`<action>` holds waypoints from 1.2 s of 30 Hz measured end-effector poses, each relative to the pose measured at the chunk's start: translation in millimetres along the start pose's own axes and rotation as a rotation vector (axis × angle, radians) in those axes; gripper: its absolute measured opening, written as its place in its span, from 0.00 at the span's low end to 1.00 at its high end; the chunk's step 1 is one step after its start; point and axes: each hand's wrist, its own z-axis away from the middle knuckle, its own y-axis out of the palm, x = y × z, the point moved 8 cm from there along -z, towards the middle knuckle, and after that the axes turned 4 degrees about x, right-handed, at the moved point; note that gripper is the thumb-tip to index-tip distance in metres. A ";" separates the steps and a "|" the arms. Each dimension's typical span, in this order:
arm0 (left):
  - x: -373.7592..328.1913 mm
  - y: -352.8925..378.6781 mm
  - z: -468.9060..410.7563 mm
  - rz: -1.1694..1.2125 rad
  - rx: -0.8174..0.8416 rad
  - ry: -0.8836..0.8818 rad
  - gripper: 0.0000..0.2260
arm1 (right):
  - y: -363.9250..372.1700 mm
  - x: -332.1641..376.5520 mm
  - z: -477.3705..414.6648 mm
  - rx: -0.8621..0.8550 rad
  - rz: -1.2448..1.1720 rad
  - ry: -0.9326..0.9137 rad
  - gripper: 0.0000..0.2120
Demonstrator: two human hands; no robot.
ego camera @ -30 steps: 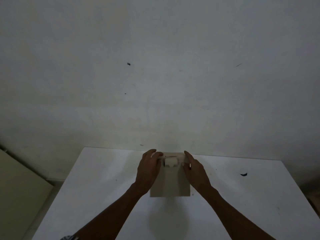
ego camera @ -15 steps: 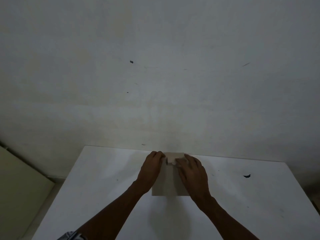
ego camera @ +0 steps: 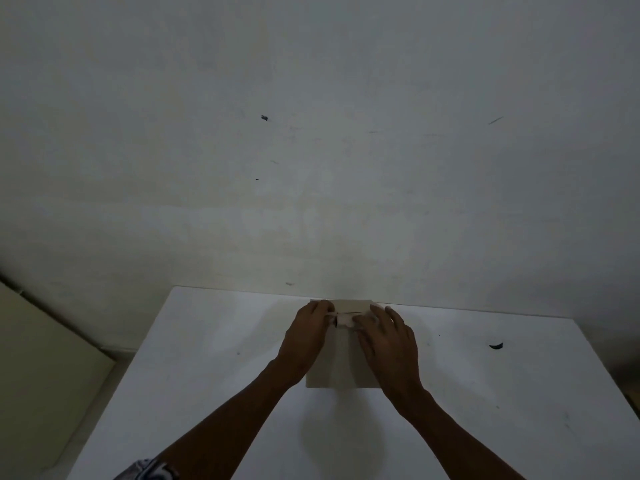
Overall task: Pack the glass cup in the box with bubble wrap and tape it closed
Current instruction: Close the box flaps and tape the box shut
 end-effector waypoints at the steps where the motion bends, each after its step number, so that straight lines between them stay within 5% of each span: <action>1: -0.1 0.2 0.3 0.004 -0.002 0.004 0.10 | 0.0 -0.1 -0.8 0.004 -0.005 0.002 0.14; 36: 5.7 3.8 -5.7 -0.009 -0.040 0.038 0.08 | -2.6 7.5 -11.0 -0.037 0.019 -0.087 0.09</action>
